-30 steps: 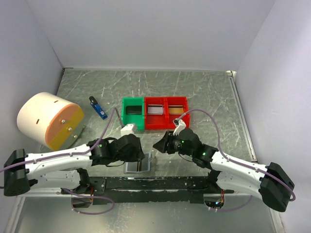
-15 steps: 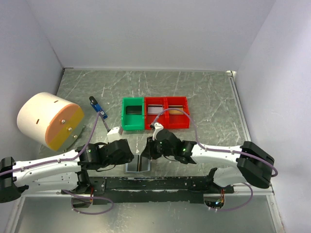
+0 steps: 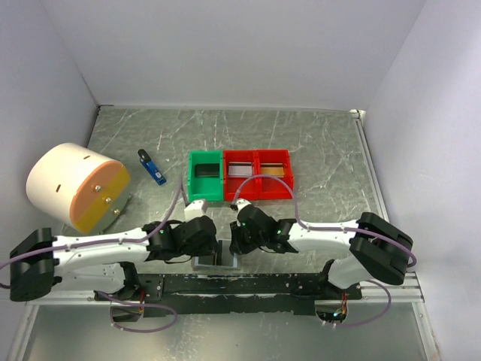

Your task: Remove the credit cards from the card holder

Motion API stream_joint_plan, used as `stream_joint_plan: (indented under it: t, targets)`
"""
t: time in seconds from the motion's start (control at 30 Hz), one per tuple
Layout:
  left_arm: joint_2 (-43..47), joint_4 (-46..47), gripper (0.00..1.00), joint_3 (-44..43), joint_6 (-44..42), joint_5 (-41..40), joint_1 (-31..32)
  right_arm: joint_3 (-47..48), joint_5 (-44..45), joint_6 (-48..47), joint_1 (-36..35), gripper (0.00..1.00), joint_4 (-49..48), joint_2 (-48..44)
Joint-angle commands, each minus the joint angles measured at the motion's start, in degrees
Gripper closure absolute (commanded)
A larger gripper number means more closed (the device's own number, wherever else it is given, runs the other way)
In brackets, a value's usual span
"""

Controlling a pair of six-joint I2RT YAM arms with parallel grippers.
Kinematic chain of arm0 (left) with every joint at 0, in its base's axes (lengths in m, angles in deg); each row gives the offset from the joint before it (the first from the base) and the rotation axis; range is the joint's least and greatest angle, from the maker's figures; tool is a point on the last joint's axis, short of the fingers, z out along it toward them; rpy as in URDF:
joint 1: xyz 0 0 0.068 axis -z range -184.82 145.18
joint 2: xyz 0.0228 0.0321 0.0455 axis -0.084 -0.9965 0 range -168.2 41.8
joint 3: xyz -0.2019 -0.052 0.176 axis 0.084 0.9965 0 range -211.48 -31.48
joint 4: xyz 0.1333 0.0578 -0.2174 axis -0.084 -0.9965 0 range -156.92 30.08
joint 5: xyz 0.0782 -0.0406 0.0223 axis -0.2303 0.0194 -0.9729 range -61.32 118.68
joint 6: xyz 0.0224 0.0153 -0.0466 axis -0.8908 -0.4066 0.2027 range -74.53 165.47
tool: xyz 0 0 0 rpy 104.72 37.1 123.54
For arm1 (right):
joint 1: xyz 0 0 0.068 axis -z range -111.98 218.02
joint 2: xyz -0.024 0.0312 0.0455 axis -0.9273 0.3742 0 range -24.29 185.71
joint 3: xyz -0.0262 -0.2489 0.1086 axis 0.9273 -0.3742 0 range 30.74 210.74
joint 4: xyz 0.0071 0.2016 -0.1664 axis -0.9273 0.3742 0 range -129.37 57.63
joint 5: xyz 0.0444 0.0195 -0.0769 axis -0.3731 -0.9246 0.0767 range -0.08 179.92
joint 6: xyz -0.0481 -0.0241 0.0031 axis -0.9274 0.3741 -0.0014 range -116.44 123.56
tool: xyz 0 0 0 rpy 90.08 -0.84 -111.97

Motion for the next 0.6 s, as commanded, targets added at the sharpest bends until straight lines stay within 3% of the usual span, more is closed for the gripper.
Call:
stream_joint_plan:
  t: [0.0, 0.13, 0.57]
  targets:
    - [-5.35, 9.61, 0.46, 0.23, -2.03, 3.98, 0.24, -2.22, 0.55, -1.55, 1.26, 0.83, 0.29, 0.53]
    - [-10.4, 14.19, 0.48, 0.09, -2.31, 5.47, 0.24, -3.73, -0.78, -1.64, 2.33, 0.83, -1.25, 0.43]
    - [-20.29, 11.53, 0.52, -2.26, 0.07, 4.76, 0.24, -5.18, -2.63, -1.84, 3.56, 0.83, -3.14, 0.23]
